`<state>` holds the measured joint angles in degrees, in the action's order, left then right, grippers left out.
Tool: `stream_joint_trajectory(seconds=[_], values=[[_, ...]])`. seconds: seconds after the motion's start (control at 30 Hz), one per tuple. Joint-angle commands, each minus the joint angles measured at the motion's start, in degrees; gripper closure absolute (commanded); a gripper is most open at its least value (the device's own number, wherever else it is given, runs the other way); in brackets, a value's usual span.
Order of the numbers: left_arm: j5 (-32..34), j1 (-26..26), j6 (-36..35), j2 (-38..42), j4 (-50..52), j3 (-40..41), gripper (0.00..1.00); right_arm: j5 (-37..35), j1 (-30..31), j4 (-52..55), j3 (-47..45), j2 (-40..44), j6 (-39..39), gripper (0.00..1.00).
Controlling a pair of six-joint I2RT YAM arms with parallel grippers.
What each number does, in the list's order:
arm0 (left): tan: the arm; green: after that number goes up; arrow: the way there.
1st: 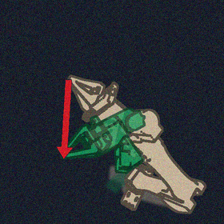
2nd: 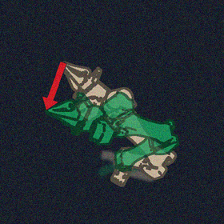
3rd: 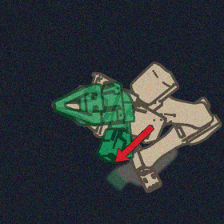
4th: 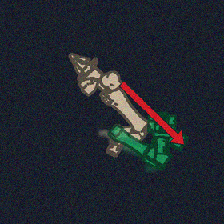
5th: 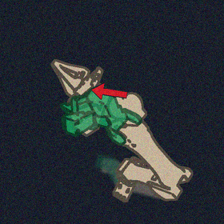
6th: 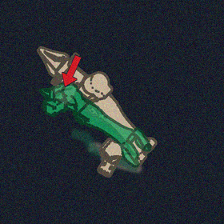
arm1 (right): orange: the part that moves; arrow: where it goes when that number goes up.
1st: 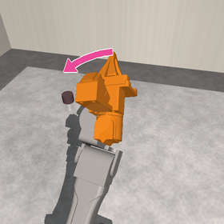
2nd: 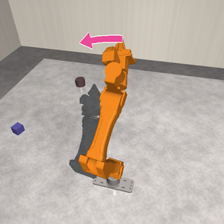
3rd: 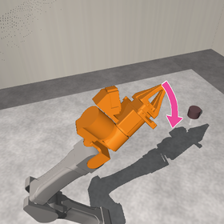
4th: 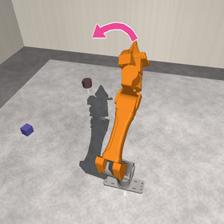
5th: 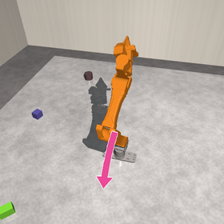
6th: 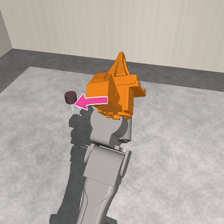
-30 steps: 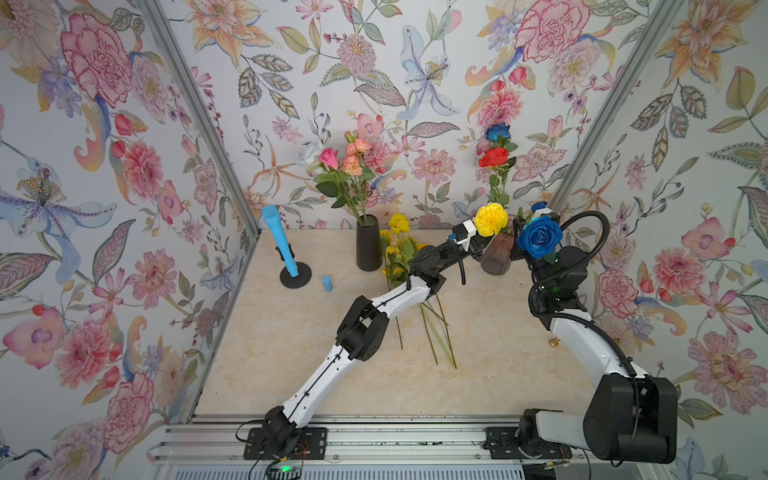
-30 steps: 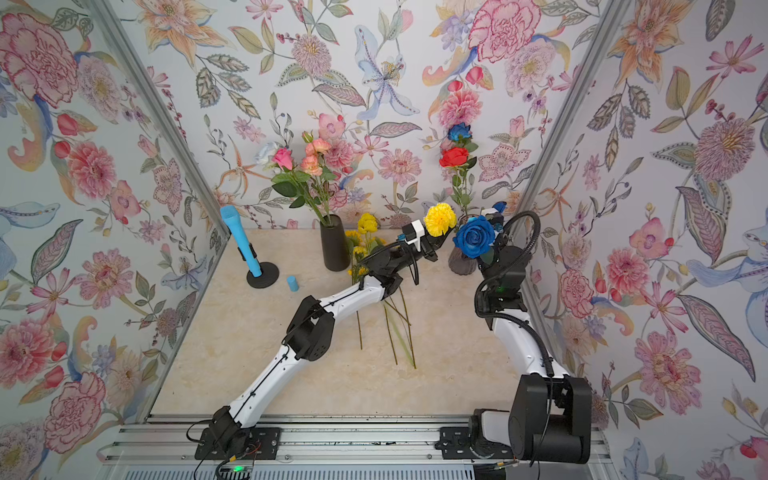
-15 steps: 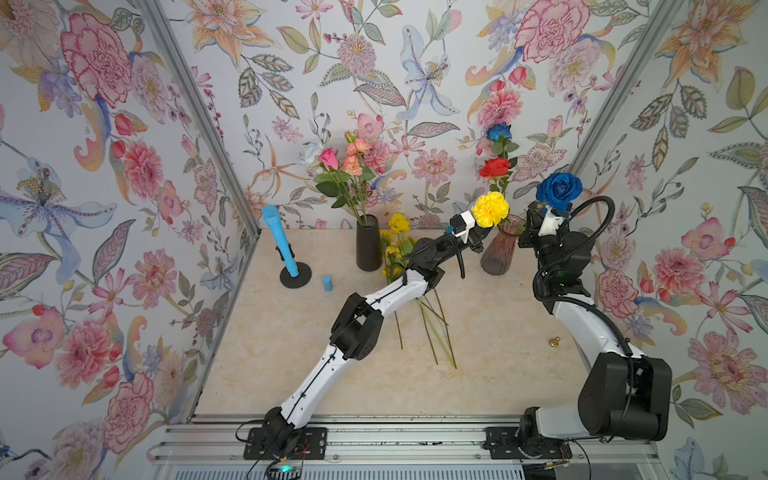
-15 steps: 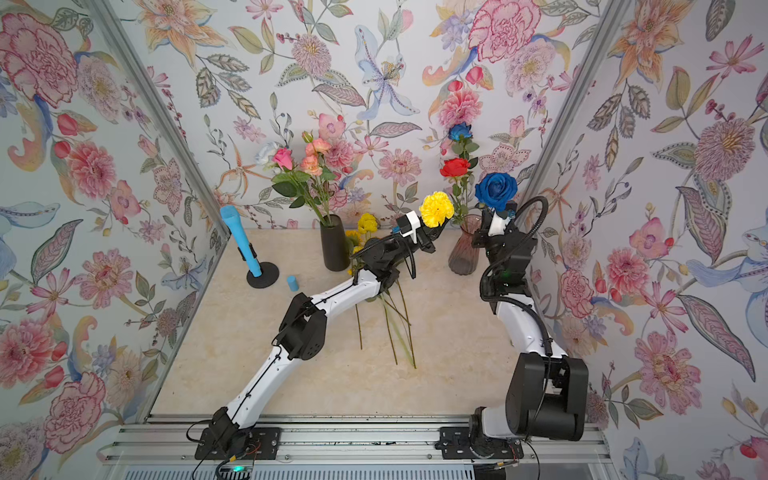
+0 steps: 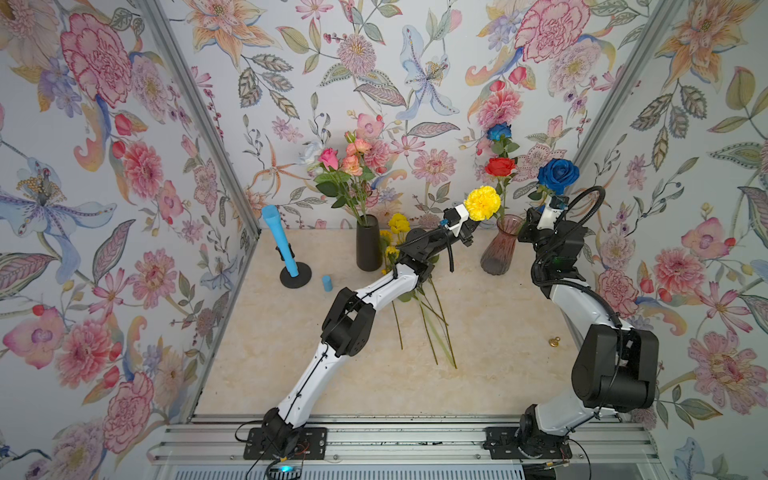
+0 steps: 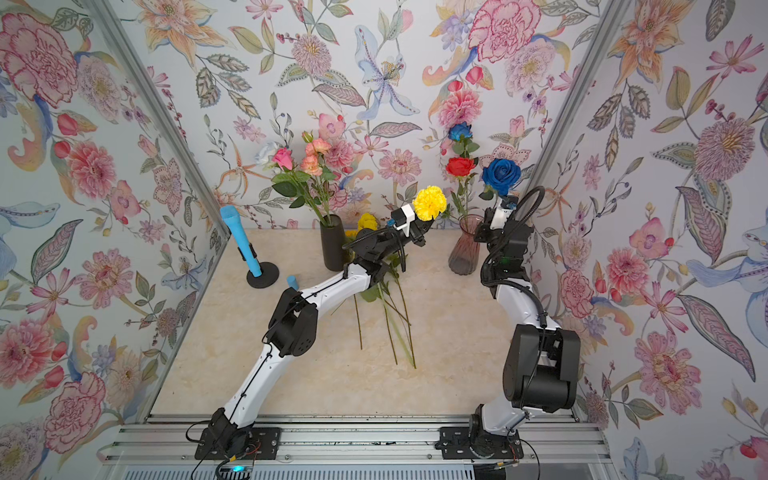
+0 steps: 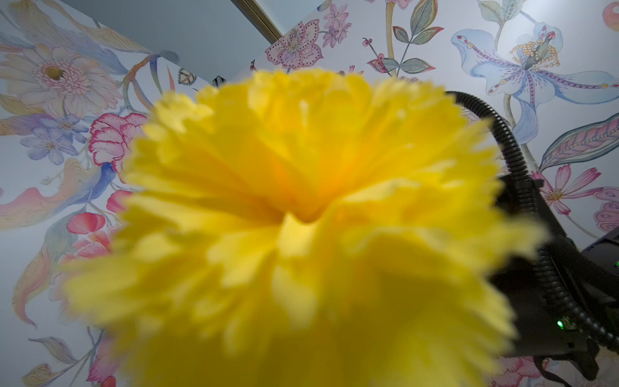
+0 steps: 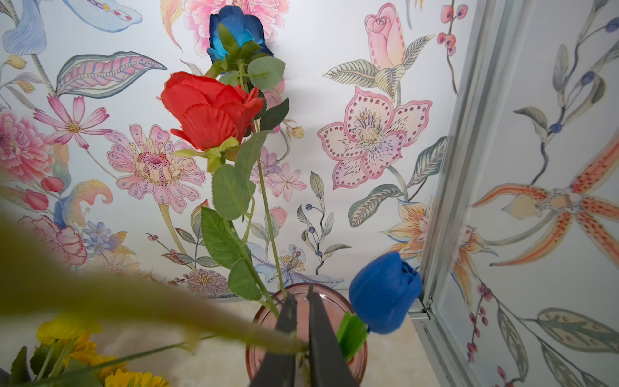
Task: Pick out yellow flowers from the vase
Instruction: Adjust the flower in the vase.
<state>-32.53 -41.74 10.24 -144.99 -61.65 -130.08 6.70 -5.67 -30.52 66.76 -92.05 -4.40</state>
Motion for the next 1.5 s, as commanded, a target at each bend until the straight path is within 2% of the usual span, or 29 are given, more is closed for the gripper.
stream_joint_trajectory(seconds=[0.0,0.13,0.5,0.57,0.8,1.0,1.13,1.27,1.47], values=[[0.7,1.3,-1.1,3.7,2.1,-0.8,0.96,-1.6,-0.3,2.8,3.7,-1.8,-1.0,0.88],[1.4,1.8,2.1,4.0,6.0,-3.8,0.97,-2.5,-0.1,4.4,5.4,-3.2,-1.0,0.86],[3.7,1.5,3.8,8.6,13.2,-5.0,1.00,-4.0,0.0,9.2,8.9,-6.6,-1.3,0.86],[3.9,1.5,4.2,9.5,14.7,-5.4,1.00,-4.7,0.1,9.8,9.1,-6.9,-1.3,0.82],[5.4,1.4,1.7,13.2,22.0,-5.7,1.00,-5.2,0.2,11.1,9.2,-7.8,-1.3,0.80],[8.0,1.5,1.3,16.3,30.0,-5.7,1.00,-6.7,0.9,11.6,8.8,-6.5,-0.6,0.54],[9.4,1.6,1.9,19.8,33.5,-1.0,1.00,-7.6,1.0,12.2,7.8,-4.1,-0.4,0.31],[12.1,2.1,4.2,24.5,36.6,6.5,1.00,-8.6,1.1,12.9,5.9,-0.5,-0.3,0.00],[16.4,3.0,6.7,31.2,40.9,18.0,1.00,-10.3,1.3,11.9,1.3,4.9,-0.7,0.00]])
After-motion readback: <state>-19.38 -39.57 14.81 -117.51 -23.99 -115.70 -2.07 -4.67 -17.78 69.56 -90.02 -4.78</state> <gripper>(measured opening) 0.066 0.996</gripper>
